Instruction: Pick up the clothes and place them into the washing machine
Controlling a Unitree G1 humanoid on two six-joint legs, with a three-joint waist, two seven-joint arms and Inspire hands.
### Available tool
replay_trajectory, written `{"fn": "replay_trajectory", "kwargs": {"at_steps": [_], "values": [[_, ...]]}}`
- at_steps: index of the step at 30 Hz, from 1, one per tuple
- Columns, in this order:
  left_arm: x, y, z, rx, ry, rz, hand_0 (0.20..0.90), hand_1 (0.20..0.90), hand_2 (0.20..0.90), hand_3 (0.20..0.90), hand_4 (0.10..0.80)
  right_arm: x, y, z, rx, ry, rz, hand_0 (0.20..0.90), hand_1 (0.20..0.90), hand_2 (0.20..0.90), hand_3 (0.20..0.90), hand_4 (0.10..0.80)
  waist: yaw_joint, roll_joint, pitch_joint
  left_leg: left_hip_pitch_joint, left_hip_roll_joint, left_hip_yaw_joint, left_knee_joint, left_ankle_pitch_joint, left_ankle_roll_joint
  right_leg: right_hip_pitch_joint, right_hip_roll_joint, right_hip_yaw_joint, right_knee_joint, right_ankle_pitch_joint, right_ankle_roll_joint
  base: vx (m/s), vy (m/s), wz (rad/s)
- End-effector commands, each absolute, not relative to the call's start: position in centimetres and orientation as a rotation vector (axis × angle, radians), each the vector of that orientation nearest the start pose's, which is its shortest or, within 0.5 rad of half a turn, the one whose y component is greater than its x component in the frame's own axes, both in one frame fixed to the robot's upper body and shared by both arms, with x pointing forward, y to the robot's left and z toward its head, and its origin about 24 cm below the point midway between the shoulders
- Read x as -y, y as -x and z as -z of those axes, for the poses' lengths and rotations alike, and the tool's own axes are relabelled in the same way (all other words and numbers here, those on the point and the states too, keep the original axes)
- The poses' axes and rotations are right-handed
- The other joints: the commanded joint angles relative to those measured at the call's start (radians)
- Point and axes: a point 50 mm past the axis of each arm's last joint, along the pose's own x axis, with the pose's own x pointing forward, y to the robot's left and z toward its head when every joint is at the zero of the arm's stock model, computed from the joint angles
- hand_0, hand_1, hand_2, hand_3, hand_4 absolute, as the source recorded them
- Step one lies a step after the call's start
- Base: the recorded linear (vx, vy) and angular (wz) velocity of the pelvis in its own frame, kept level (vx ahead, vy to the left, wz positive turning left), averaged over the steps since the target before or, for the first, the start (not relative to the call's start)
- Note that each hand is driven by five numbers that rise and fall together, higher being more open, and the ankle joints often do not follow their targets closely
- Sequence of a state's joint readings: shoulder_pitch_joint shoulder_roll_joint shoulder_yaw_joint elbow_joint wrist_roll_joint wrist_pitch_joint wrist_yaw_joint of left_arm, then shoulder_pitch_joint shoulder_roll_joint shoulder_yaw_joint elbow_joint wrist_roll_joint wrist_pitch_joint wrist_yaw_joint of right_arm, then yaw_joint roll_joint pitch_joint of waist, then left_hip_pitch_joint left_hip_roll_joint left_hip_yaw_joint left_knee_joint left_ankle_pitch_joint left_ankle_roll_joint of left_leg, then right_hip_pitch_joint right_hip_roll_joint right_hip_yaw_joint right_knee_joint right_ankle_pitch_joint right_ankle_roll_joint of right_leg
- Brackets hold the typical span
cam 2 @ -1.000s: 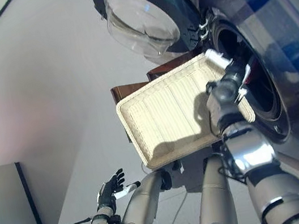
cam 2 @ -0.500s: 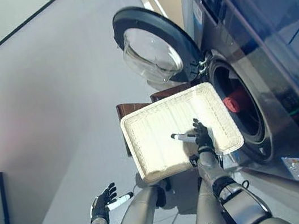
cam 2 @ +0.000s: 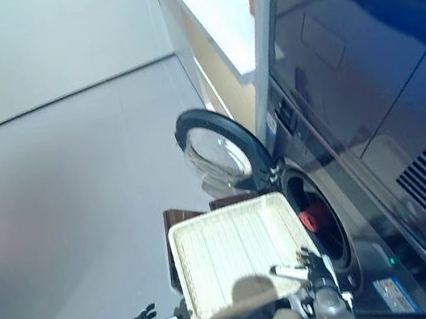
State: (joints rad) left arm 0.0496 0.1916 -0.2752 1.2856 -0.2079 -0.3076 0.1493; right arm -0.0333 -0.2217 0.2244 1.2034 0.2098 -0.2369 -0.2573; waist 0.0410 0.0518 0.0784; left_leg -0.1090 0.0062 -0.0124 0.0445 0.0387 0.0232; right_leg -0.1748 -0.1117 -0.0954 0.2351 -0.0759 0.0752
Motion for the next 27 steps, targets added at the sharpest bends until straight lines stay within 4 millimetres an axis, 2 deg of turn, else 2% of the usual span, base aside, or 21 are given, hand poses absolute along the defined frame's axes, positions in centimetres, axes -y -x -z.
{"fn": "replay_trajectory", "kwargs": {"at_steps": [1,2,3,4,6,7,11,18,27], "values": [[-21.0,-7.4,16.5,-1.064,-0.238,-0.119,0.900,0.900,0.900,0.900,0.800,22.5,-12.4,14.7,-0.915,0.324,0.213,0.900,0.900,0.900,0.900,0.800,0.009,-0.026,-0.043,-0.038,-0.033,0.028,0.008,0.032,-0.050,0.078,0.013,-0.037,-0.148,0.079,-0.001,0.004,-0.031,0.10],[-21.0,-7.4,16.5,-1.064,-0.238,-0.119,0.900,0.900,0.900,0.900,0.800,22.5,-12.4,14.7,-0.915,0.324,0.213,0.900,0.900,0.900,0.900,0.800,0.009,-0.026,-0.043,-0.037,-0.033,0.028,0.008,0.032,-0.050,0.078,0.013,-0.037,-0.148,0.079,-0.001,0.013,-0.033,0.07],[-21.2,-6.9,16.6,-1.086,-0.244,-0.108,0.900,0.900,0.900,0.900,0.800,22.3,-10.5,15.4,-0.982,0.345,0.172,0.900,0.900,0.900,0.900,0.800,0.010,-0.036,-0.066,-0.019,-0.031,0.029,-0.007,0.034,-0.052,0.096,0.014,-0.041,-0.160,0.082,0.000,-0.001,-0.032,0.08],[-21.3,-6.8,16.6,-1.093,-0.251,-0.103,0.900,0.900,0.900,0.900,0.800,22.1,-9.8,15.6,-1.005,0.366,0.146,0.900,0.900,0.900,0.900,0.800,0.010,-0.041,-0.075,-0.011,-0.029,0.028,-0.014,0.038,-0.054,0.105,0.015,-0.044,-0.166,0.085,0.001,-0.006,-0.044,0.11],[-21.5,-6.7,16.6,-1.100,-0.255,-0.101,0.900,0.900,0.900,0.900,0.800,22.1,-9.3,15.8,-1.025,0.373,0.132,0.900,0.900,0.900,0.900,0.800,0.009,-0.047,-0.082,-0.003,-0.029,0.027,-0.021,0.041,-0.055,0.113,0.016,-0.046,-0.175,0.089,0.002,-0.013,-0.026,0.11],[-21.4,-6.4,16.7,-1.116,-0.254,-0.088,0.900,0.900,0.900,0.900,0.800,22.3,-8.1,16.1,-1.077,0.406,0.108,0.900,0.900,0.900,0.900,0.800,0.014,-0.055,-0.101,0.014,-0.026,0.022,-0.043,0.051,-0.060,0.130,0.018,-0.054,-0.193,0.097,0.005,0.000,0.000,0.00],[-21.6,-5.7,16.8,-1.162,-0.266,-0.064,0.900,0.900,0.900,0.900,0.800,22.1,-6.5,16.6,-1.144,0.397,0.094,0.900,0.900,0.900,0.900,0.800,0.015,-0.064,-0.123,0.046,-0.019,0.016,-0.072,0.066,-0.063,0.164,0.021,-0.072,-0.198,0.090,0.005,-0.003,-0.023,0.26],[-21.3,-4.9,17.1,-1.214,-0.276,0.009,0.900,0.900,0.900,0.900,0.800,22.4,-5.0,16.9,-1.209,0.423,0.067,0.900,0.900,0.900,0.900,0.800,0.011,-0.074,-0.155,0.076,-0.017,0.011,-0.053,0.047,-0.053,0.200,0.025,-0.079,-0.190,0.078,0.004,0.001,-0.020,0.07],[-20.5,-5.3,17.2,-1.214,-0.296,0.095,0.900,0.900,0.900,0.900,0.800,22.1,-5.0,16.9,-1.214,0.432,0.031,0.900,0.900,0.900,0.900,0.800,0.013,-0.078,-0.174,0.093,-0.013,-0.004,-0.045,0.040,-0.050,0.224,0.027,-0.090,-0.180,0.060,0.001,-0.001,-0.006,0.02]]}}
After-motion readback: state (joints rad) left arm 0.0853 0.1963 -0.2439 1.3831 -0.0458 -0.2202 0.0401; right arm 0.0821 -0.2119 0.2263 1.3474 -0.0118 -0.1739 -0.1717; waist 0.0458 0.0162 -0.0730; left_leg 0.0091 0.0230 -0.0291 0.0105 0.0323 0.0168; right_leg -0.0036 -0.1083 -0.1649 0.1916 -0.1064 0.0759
